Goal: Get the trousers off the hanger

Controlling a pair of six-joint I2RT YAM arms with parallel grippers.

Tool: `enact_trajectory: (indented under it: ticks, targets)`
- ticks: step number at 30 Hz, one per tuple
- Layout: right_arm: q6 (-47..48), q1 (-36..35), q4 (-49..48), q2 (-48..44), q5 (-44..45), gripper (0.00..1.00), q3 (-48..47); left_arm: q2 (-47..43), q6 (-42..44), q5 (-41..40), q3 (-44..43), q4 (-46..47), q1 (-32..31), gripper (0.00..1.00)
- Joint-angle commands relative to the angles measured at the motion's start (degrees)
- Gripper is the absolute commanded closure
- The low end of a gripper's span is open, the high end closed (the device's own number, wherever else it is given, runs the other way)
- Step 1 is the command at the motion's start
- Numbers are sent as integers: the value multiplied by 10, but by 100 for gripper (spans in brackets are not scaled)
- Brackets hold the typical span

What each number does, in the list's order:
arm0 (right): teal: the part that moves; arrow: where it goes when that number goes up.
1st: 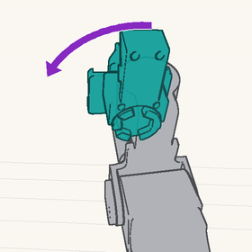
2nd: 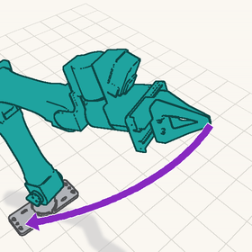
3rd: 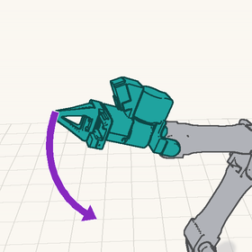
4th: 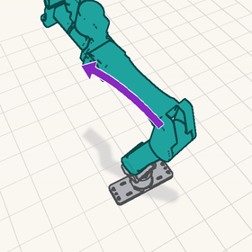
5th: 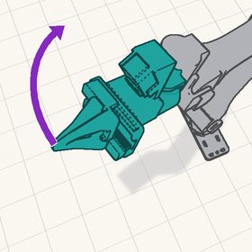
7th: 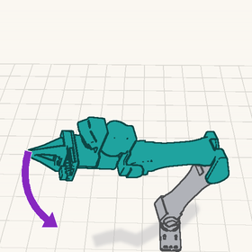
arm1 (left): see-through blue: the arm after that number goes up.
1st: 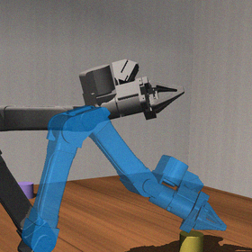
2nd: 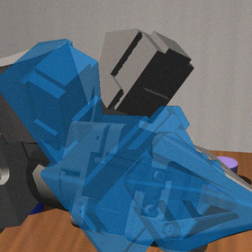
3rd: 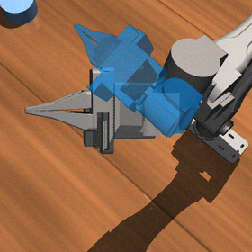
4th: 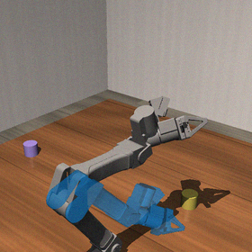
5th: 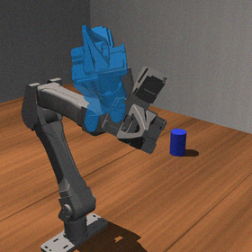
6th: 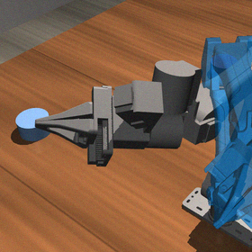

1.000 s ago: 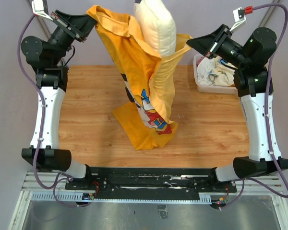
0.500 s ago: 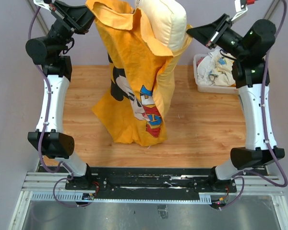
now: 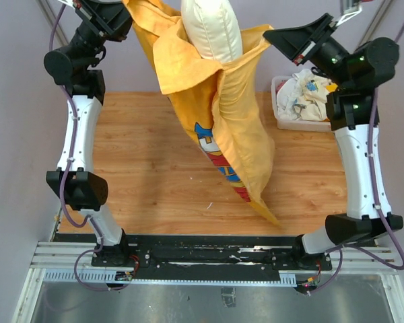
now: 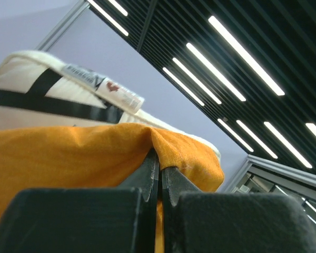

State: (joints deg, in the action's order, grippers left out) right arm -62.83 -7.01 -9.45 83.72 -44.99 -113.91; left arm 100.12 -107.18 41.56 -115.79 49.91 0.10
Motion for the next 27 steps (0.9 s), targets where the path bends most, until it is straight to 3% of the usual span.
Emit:
enact_trajectory:
  ticks: [1,4,10,13,16,24,27]
  targets:
    - [-4,-39,-43,21,7,99,30,17,-30,-51,-135,-8,10,100]
    - [-2,-49,-45,31,1,99,41,42,-38,-53,-188,-21,9,100]
    - [-11,24,-39,-4,1,99,23,1,-33,-58,-67,26,-1,100]
    - [-42,99,-56,-30,-2,99,11,4,-31,-52,-53,33,-9,100]
    - [-46,123,-59,-41,1,99,1,5,-50,-54,-35,59,-10,100]
    - [-11,-22,-54,23,9,99,49,5,-55,-47,-66,52,-10,100]
    - [0,-46,-38,38,4,100,46,7,-51,-54,-60,53,-17,100]
